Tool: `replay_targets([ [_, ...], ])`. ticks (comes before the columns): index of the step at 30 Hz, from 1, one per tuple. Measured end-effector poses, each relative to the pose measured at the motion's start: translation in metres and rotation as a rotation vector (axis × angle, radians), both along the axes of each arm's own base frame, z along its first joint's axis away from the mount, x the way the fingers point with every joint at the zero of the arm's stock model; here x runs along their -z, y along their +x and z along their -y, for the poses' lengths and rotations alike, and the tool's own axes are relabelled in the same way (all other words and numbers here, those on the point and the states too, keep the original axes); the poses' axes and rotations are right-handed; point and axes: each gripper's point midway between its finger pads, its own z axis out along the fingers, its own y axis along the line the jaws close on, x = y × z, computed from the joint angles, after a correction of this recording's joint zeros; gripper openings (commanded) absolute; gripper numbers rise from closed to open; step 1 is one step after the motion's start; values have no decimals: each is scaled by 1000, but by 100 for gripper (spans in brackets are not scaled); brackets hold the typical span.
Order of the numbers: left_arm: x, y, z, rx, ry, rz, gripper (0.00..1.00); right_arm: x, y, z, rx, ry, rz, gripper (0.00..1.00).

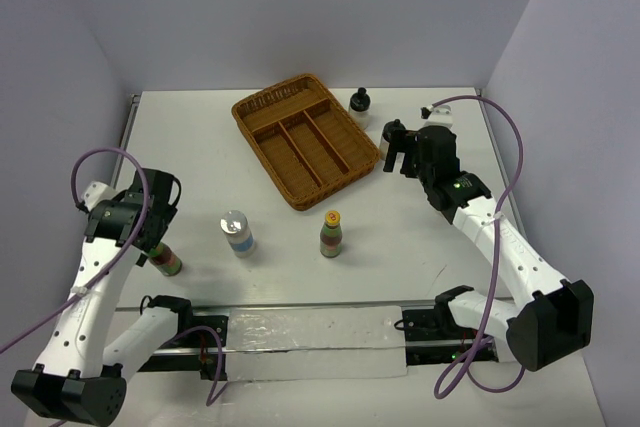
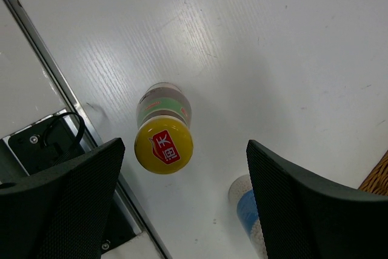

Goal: Organize the condiment bottles

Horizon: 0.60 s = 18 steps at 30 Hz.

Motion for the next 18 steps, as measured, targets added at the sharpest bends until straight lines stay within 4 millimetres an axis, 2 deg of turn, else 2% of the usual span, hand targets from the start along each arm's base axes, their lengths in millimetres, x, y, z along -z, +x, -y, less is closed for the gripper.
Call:
replay_targets([
  [18, 14, 4, -1, -81, -5, -24, 86, 4, 1, -2, -8, 1, -13, 100],
])
